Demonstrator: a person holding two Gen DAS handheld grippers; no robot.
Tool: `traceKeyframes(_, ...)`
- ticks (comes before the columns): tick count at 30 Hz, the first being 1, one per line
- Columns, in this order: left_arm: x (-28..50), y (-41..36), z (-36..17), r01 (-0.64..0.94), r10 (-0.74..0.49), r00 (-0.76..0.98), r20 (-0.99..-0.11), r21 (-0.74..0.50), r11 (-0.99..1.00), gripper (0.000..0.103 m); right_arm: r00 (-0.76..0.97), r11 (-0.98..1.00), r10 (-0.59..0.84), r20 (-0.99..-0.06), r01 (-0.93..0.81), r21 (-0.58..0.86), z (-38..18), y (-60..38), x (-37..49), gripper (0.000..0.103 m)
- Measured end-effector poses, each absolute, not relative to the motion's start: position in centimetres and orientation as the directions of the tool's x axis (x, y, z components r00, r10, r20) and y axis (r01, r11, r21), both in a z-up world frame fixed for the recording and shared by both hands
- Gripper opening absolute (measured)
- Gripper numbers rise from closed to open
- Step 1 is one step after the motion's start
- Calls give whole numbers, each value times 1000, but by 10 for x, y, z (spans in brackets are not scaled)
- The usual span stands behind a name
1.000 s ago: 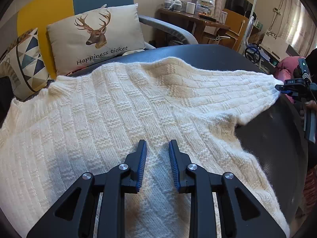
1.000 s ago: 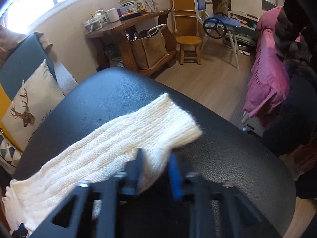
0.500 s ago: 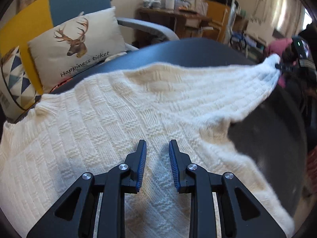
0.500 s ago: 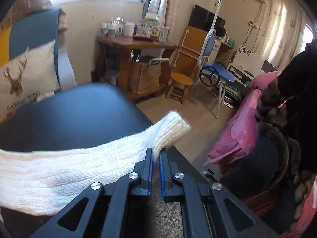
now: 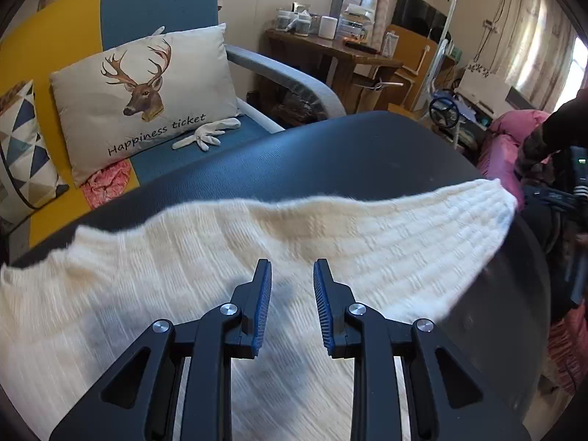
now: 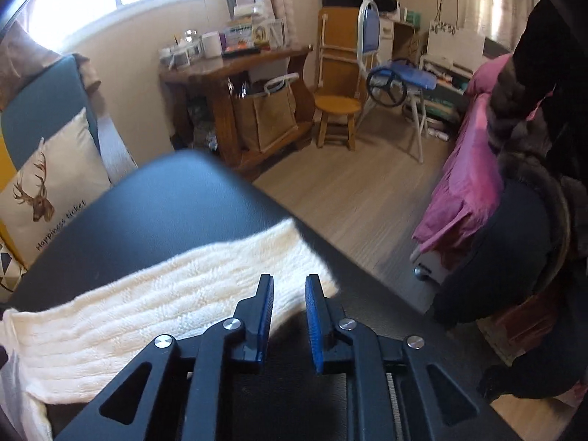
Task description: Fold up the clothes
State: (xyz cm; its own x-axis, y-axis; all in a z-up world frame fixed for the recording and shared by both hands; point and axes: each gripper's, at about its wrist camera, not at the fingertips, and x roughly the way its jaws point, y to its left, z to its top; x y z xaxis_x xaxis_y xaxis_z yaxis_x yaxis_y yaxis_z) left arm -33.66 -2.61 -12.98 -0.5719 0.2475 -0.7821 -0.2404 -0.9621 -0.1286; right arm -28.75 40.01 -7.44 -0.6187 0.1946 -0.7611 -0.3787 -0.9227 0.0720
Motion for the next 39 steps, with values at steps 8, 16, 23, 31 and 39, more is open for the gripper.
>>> traceKeyframes(8, -352, -17, -144, -190, 157, -592, -791, -53, -980, 26, -591, -996, -56, -805, -22, 85, -85, 310, -312, 20)
traceKeyframes(16, -367, -9, -158, -137, 66, -606, -792, 23, -990, 26, -508, -999, 30, -861, -38, -12, -123, 305, -328, 15)
traceKeyframes(23, -363, -11, -148, -97, 57, -619, -783, 4, -995, 26, -499, -998, 55, -865, -45, -38, -122, 301, -325, 15)
traceKeyframes(31, -318, -7, -118, -110, 110, -659, -744, -49, -993, 26, -486, -995, -1, -874, -89, 51, -121, 311, -328, 15)
traceKeyframes(39, -289, 14, -111, -138, 119, -664, -738, -36, -990, 26, -524, -971, -153, -838, -77, 226, -98, 302, -298, 15)
